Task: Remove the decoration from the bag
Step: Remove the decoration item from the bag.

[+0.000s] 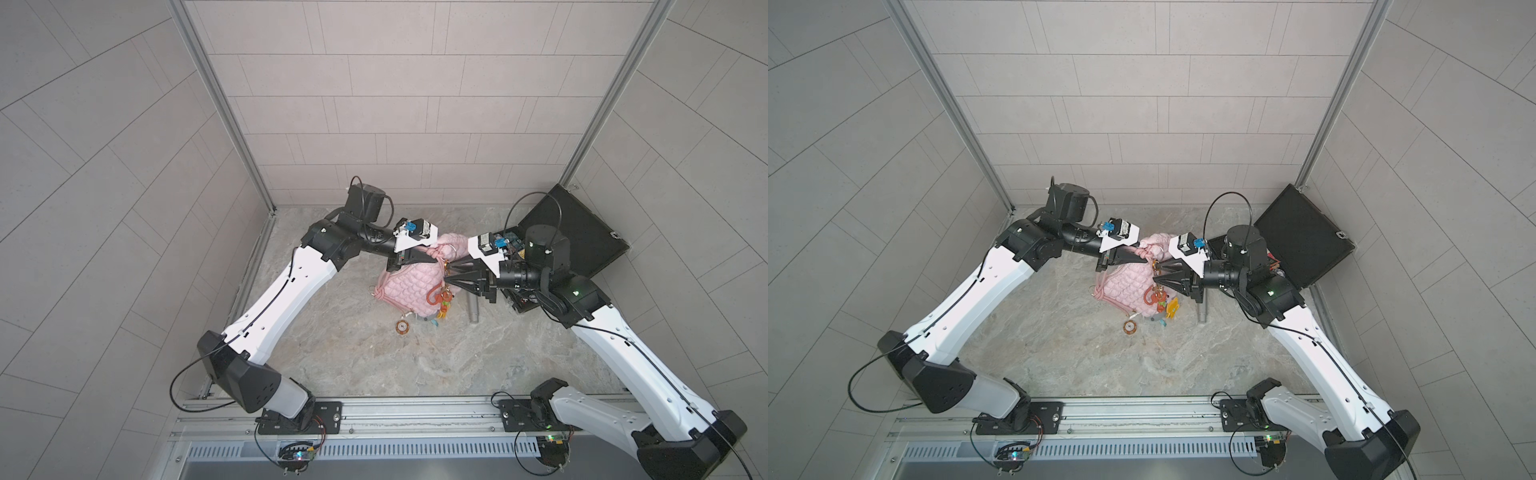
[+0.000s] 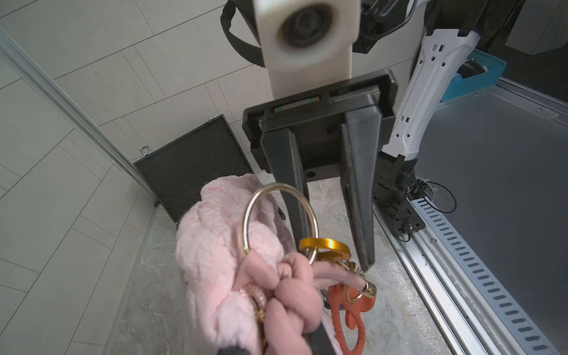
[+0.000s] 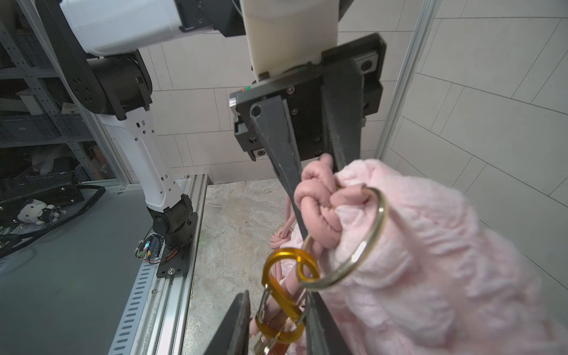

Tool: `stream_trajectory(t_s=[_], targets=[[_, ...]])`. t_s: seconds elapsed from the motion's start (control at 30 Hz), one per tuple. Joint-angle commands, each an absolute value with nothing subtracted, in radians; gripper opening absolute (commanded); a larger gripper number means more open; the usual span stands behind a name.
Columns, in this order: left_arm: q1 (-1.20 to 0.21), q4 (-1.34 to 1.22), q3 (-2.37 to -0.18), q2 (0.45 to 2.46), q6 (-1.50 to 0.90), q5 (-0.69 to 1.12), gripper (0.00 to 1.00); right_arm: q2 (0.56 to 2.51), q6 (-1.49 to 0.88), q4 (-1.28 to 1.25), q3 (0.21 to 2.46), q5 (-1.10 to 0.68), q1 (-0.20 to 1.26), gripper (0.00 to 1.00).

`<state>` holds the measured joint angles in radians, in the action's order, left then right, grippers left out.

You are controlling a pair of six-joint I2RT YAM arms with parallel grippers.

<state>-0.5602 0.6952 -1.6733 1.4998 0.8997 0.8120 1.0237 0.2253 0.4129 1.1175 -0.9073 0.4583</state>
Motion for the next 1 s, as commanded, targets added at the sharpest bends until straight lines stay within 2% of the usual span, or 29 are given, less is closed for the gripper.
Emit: stream_trajectory(t_s=[0.0,0.53,0.97], targets=[[-0.55,0.646,-1.666,1.504,0.865,0.85,0.0,1.012,0.274,0.473,1.141,-0.866,0.473,0.3],[-0.548,0.65,-1.655,1.502,0.86,0.85,0.0,0.978,0.195,0.364,1.128,-0.823,0.473,0.29],[-0.545,0.644,-1.65,1.503,0.85,0.851,0.0,0.998,0.26,0.434,1.144,-0.812,0.486,0.26]])
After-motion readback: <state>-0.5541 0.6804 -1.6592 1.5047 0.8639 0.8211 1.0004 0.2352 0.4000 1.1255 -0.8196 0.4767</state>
